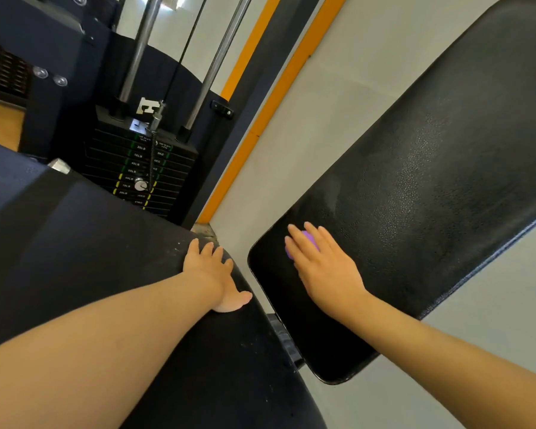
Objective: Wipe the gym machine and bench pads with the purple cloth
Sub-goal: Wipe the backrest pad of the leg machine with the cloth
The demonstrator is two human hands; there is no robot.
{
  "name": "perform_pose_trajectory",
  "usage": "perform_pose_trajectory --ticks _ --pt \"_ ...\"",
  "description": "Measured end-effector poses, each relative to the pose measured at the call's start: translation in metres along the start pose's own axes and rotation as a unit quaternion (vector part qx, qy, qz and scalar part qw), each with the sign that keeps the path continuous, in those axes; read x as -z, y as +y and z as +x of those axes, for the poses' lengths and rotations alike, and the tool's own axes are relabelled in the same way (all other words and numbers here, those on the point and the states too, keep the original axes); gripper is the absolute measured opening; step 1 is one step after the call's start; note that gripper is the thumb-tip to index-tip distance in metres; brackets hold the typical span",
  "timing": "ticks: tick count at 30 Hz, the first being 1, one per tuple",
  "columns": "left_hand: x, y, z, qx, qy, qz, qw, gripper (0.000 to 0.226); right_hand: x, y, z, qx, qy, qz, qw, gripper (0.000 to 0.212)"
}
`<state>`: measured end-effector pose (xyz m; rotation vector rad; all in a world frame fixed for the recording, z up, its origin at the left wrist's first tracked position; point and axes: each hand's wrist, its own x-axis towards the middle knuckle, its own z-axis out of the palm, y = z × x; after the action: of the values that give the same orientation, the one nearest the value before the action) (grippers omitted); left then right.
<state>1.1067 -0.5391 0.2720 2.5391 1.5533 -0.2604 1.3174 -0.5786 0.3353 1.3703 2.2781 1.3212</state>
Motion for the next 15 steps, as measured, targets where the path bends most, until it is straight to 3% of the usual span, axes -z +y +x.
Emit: perform_pose_trajectory --ticks 4,8,11,15 --pt "0.000 0.000 0.001 0.000 0.006 -0.003 1.000 0.089 0.002 0.050 0.054 -0.074 0.059 -0.042 0.995 0.054" --pt "0.002 -0.001 0.000 0.001 0.002 -0.003 1.000 0.089 0.012 0.069 0.087 -0.154 0.064 -0.049 0.985 0.051" --pt "0.003 -0.001 0.000 -0.001 -0.002 -0.004 1.000 0.089 0.010 0.033 0.053 -0.123 0.048 -0.053 0.990 0.059" --pt "0.002 -0.001 -0.001 -0.002 -0.006 -0.004 1.000 0.088 0.009 -0.004 -0.002 -0.051 -0.039 0.001 0.998 0.073"
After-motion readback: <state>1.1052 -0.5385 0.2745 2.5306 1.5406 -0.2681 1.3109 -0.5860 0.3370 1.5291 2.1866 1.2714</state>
